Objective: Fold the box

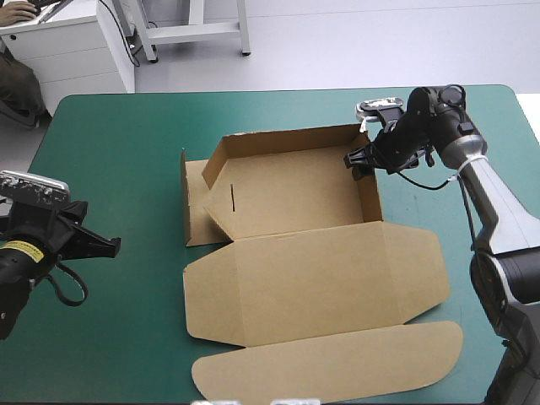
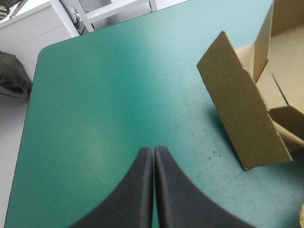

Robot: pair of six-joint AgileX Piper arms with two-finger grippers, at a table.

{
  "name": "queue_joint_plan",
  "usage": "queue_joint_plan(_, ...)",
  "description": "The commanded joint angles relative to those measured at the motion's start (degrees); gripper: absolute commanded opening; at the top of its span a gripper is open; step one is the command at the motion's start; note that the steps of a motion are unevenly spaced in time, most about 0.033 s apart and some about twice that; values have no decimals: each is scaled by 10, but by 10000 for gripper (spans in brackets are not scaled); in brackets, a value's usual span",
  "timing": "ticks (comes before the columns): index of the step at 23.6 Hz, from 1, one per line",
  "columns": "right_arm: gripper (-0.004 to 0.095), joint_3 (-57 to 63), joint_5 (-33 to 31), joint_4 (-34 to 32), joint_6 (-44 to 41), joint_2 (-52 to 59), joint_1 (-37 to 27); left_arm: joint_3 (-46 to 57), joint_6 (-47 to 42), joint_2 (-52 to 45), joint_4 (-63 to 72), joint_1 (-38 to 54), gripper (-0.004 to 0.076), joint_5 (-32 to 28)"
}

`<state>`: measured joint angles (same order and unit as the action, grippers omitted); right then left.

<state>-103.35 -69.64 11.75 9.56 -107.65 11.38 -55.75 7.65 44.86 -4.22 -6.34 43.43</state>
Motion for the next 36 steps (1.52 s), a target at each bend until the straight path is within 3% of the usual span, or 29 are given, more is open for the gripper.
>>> queue_joint_plan(1,751,-49,-22,2,-3,41,-2,-16,-6,-2,1,1,-8,-33)
queue_joint_plan(11,751,-72,-22,4,-7,97,-2,-16,-4,-2,-1,1,-8,-36)
queue_joint_plan(28,732,-72,39,50,8,-79,-2,-16,-4,-2,4,1,-8,-35)
queue_joint_plan(33,561,-72,54,50,8,-86,-2,-16,-4,-2,4,1,-8,-35)
queue_joint_plan(36,379,-72,62,50,8,-86,-2,-16,-4,-2,4,1,-8,-34)
